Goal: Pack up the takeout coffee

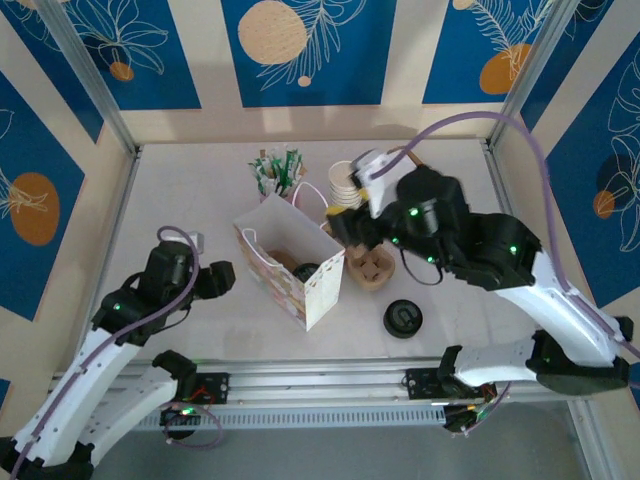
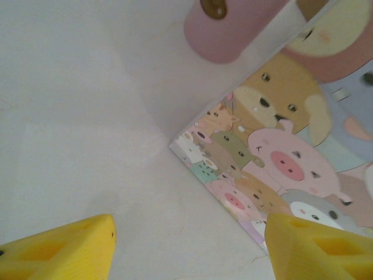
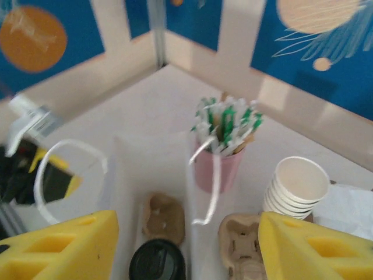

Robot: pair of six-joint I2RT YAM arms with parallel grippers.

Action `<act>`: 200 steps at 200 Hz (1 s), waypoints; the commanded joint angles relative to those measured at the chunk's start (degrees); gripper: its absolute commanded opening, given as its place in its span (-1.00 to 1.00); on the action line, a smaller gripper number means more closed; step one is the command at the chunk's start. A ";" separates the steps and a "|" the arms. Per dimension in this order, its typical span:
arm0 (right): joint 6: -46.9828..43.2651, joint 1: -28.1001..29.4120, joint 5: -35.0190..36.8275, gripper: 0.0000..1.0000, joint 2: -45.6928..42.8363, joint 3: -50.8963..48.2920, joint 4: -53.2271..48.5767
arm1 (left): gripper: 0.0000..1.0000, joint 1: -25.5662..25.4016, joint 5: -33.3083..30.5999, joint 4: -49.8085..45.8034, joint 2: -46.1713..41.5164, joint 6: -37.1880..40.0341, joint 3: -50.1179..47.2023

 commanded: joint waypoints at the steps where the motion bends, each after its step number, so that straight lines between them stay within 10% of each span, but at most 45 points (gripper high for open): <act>1: 4.64 -9.02 -7.59 0.31 -2.41 -3.62 7.78 | 0.37 -0.69 -2.92 -3.46 -1.58 0.71 3.93; 74: 15.71 -37.58 -30.25 0.32 2.40 -10.05 15.94 | 0.43 -0.69 -6.69 -6.12 -3.15 0.68 9.02; 146: 15.20 -43.43 -42.24 0.22 16.07 -9.24 19.79 | 0.35 -0.69 -10.94 -16.50 5.71 8.18 27.67; 200: 13.99 -44.63 -42.64 0.16 16.45 -14.49 20.66 | -0.23 -0.51 -11.76 -21.47 30.44 21.14 52.41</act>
